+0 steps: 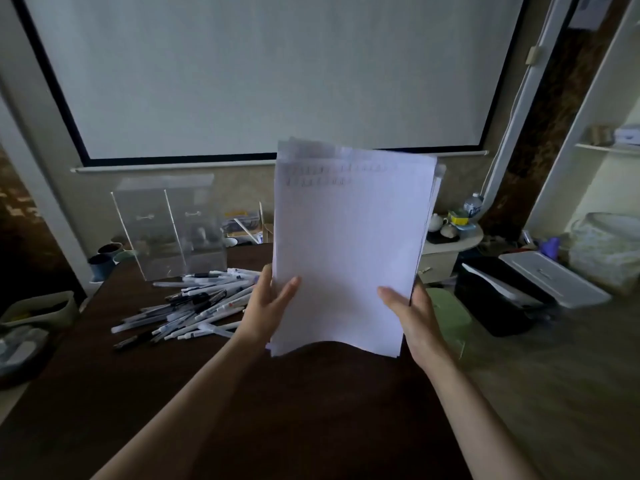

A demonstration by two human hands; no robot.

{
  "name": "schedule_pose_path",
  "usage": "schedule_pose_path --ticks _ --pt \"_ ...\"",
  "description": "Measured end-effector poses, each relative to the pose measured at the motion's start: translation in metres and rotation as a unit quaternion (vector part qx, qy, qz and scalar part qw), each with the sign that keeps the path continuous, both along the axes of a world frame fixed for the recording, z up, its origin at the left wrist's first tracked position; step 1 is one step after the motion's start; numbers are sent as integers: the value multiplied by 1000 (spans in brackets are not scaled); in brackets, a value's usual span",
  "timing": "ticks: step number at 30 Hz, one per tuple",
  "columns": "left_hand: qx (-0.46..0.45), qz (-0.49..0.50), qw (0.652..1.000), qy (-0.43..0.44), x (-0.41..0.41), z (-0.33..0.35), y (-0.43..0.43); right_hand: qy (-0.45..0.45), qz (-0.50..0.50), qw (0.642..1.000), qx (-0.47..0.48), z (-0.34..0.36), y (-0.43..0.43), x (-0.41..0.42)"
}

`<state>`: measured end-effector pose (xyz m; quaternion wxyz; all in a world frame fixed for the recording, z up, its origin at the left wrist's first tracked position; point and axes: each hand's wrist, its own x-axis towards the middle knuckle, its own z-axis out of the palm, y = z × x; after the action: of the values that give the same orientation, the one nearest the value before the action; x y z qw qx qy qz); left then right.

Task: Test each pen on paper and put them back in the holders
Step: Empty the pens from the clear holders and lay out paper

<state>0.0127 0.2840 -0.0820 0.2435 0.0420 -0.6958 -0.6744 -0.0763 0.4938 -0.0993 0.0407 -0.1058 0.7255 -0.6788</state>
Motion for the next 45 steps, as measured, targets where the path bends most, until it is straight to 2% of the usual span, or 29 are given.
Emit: schedule_pose_path --ticks 2,6,8,11,15,20,24,27,31,34,36,38,42,45 --pt "13 -13 1000 -1 10 -4 5 16 -20 999 20 -5 -4 9" --pt "21 1 1000 -5 33 -2 11 84 -41 994 -51 0 -13 33" --pt "11 21 1000 -9 45 0 9 102 -67 992 -21 3 -15 41" --pt "3 71 997 -28 66 -4 3 79 -74 994 7 1 -15 51" --pt "-53 123 984 -117 106 -24 -3 70 -12 995 64 -14 -13 82" --pt "-92 155 958 -225 163 -53 -33 28 91 988 124 -40 -30 125" --pt "-145 170 923 -313 195 -59 -60 21 150 972 178 -48 -60 137" --pt "-216 208 885 -357 210 -58 -80 120 127 946 274 -57 -78 130" --pt "-257 237 846 -403 222 -56 -101 208 122 912 332 -52 -107 102" --pt "-252 257 839 -407 226 -58 -107 241 125 884 380 -50 -136 81" --pt "-213 267 855 -390 227 -60 -106 240 121 870 414 -54 -153 71" --pt "-186 287 859 -381 226 -61 -108 222 104 868 432 -57 -164 67" --pt "-187 317 851 -374 223 -63 -111 239 51 873 422 -63 -166 64" --pt "-158 332 868 -334 227 -61 -113 234 49 882 406 -66 -163 61"
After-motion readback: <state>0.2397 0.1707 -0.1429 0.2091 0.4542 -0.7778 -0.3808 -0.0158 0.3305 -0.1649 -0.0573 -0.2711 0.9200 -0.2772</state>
